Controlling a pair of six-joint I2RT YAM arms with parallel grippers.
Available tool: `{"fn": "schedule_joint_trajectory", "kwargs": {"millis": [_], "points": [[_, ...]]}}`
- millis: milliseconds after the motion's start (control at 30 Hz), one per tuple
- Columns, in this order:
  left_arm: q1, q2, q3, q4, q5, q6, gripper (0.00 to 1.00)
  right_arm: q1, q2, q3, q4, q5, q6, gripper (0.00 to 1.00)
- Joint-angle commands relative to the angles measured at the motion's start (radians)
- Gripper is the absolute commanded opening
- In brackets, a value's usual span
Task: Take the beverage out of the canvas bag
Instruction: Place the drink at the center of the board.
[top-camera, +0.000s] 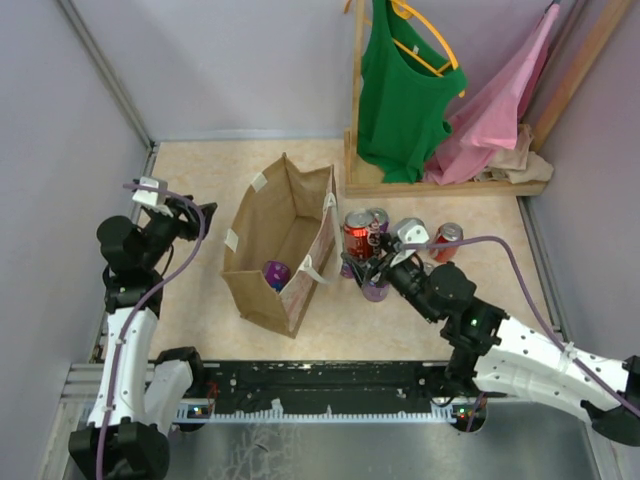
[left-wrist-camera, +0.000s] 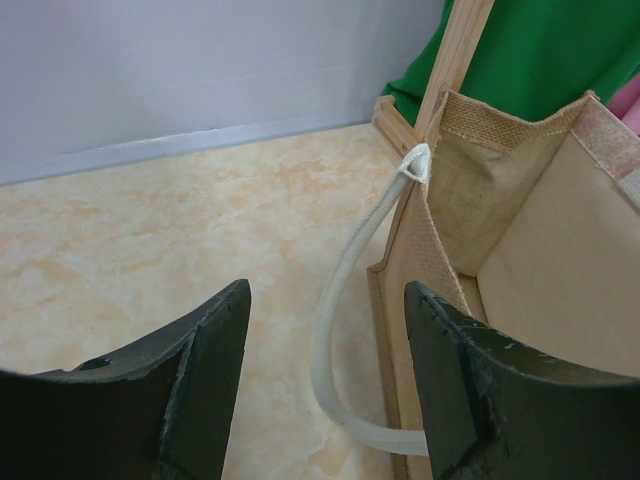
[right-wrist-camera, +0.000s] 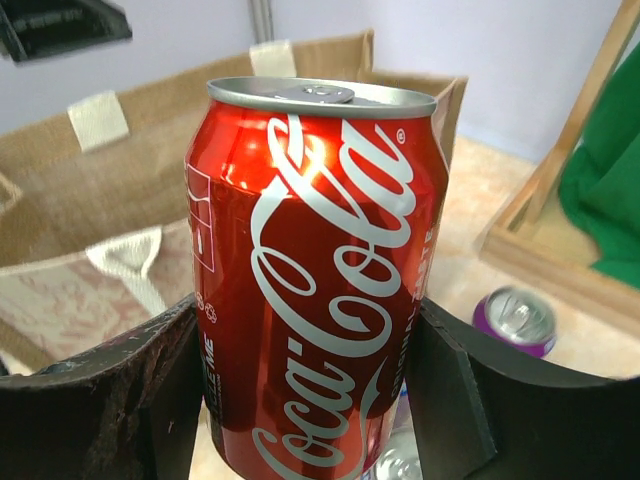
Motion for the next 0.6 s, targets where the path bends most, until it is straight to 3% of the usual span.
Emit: {"fn": "schedule_joint_trajectory", "kwargs": {"millis": [0, 267, 467, 533, 567], "points": [[-0.015, -0.008, 0.032, 0.016, 0.052, -0.001, 0.69, 0.05, -0.007, -0.063, 0.083, 0.034, 0.092, 0.0], [-0.04, 0.001, 0.036, 0.046, 0.15, -0.061, 0.7, 0.161, 0.122, -0.165, 0.261, 0.113, 0.126, 0.0], [-0.061, 0.029, 0.079, 0.029, 0.332, -0.182, 0.67, 0.245, 0.183, -0.189, 0.35, 0.195, 0.072, 0.0], [-0.067, 0.044, 0.12, -0.016, 0.413, -0.205, 0.69, 0.263, 0.181, -0.227, 0.432, 0.201, 0.01, 0.0], [-0.071, 0.041, 0.137, -0.03, 0.438, -0.212, 0.69, 0.28, 0.177, -0.267, 0.564, 0.217, -0.05, 0.0]]}}
